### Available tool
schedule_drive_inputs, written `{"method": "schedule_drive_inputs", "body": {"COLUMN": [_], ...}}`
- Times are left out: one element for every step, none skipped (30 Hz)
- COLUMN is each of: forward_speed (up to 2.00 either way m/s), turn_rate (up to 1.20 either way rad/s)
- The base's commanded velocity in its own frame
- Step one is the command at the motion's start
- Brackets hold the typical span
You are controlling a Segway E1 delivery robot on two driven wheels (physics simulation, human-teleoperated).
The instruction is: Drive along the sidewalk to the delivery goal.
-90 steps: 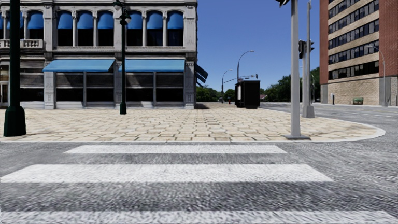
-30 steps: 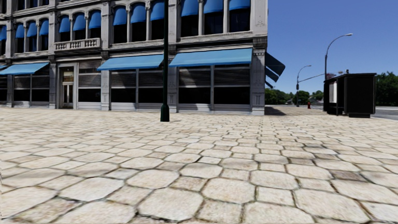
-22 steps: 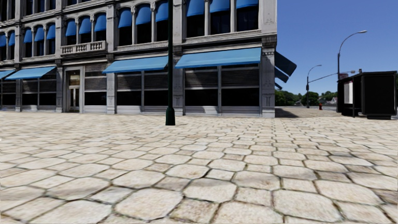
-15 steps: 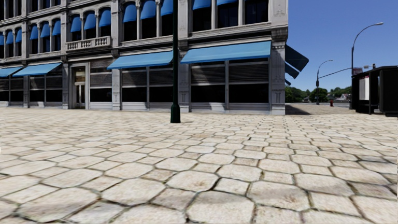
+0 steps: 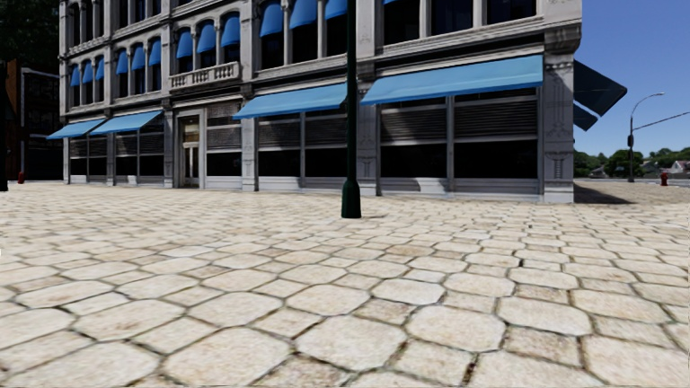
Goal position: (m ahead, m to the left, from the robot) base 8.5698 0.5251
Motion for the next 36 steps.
{"method": "schedule_drive_inputs", "body": {"forward_speed": [1.7,1.7,1.71,1.71,1.71,1.71,1.71,1.71,1.71,1.71,1.71,1.71,1.71,1.71,1.71,1.71,1.72,1.72,1.72,2.0,2.0,2.0,2.0,2.0,2.0,2.0,2.0,2.0,2.0,2.0,2.0,2.0,2.0,2.0,2.0,2.0], "turn_rate": [0.41,0.41,0.41,0.41,0.41,0.41,0.41,0.41,0.41,0.41,0.41,0.41,0.41,0.41,0.41,0.41,0.41,0.41,0.41,0.36,0.36,0.0,0.0,0.0,0.0,0.0,0.0,0.0,0.0,0.0,0.0,0.0,0.0,0.0,0.0,0.0]}}
